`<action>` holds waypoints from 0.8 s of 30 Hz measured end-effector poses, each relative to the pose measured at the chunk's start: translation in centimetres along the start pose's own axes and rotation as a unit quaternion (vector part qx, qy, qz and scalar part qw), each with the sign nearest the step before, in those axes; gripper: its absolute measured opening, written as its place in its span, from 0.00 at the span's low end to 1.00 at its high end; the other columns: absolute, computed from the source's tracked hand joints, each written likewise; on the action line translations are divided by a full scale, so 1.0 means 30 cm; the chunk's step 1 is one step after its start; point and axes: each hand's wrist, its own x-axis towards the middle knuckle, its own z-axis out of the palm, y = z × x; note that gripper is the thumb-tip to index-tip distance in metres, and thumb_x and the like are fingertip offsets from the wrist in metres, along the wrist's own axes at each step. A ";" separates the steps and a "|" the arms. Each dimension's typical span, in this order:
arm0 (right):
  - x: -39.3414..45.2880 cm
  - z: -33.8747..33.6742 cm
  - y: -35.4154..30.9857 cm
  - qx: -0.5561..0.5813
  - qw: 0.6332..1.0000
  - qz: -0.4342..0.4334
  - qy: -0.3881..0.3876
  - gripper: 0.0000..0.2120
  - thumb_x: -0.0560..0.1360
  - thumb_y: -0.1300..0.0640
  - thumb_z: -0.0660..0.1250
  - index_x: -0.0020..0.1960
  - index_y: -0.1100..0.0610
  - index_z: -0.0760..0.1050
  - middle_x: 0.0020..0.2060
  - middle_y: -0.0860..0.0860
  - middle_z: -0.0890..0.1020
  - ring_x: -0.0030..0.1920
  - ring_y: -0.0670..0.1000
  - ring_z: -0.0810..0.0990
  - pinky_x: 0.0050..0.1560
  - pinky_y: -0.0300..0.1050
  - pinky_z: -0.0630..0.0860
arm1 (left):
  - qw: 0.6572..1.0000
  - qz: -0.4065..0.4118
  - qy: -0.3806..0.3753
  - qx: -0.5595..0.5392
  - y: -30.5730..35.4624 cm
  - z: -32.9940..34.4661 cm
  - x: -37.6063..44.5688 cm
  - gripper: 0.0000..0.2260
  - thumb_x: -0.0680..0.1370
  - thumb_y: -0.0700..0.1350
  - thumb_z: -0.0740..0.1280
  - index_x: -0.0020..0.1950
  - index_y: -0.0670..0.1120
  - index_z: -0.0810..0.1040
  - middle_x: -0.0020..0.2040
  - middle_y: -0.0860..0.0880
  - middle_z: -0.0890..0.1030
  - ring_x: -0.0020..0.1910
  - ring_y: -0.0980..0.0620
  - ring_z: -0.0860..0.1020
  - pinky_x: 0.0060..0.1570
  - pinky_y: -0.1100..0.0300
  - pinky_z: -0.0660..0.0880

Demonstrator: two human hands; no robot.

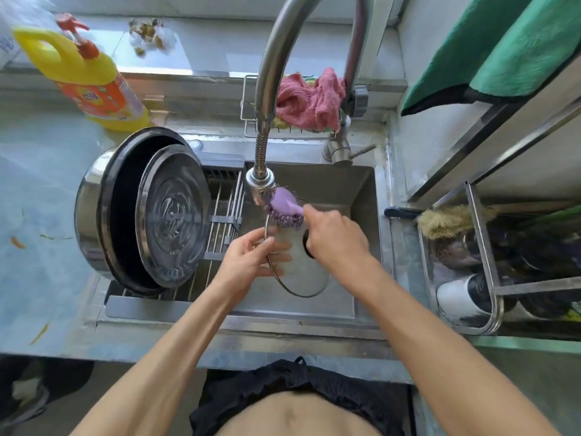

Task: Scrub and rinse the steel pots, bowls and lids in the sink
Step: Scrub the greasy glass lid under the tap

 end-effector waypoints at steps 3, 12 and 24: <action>0.012 0.008 0.006 -0.016 0.999 0.023 -0.025 0.18 0.76 0.65 0.57 0.64 0.56 0.69 0.49 0.60 0.81 0.49 0.64 0.81 0.38 0.49 0.66 | 0.999 -0.013 0.036 0.019 -0.015 0.017 0.005 0.08 0.85 0.40 0.61 0.60 0.43 0.78 0.48 0.44 0.87 0.45 0.46 0.86 0.37 0.59 0.81; -0.025 0.048 0.044 -0.028 0.999 0.015 -0.042 0.19 0.75 0.64 0.57 0.66 0.56 0.67 0.48 0.59 0.81 0.48 0.63 0.81 0.37 0.49 0.65 | 0.998 -0.016 0.031 0.062 -0.030 -0.022 0.019 0.07 0.85 0.40 0.60 0.55 0.43 0.78 0.48 0.43 0.87 0.46 0.46 0.86 0.38 0.58 0.80; -0.055 0.181 0.168 0.053 0.993 0.081 -0.073 0.10 0.80 0.60 0.55 0.58 0.54 0.71 0.45 0.59 0.79 0.43 0.62 0.78 0.37 0.50 0.68 | 0.931 -0.049 0.307 -0.192 -0.009 -0.094 0.079 0.12 0.87 0.46 0.54 0.47 0.45 0.71 0.47 0.43 0.84 0.34 0.51 0.85 0.29 0.61 0.79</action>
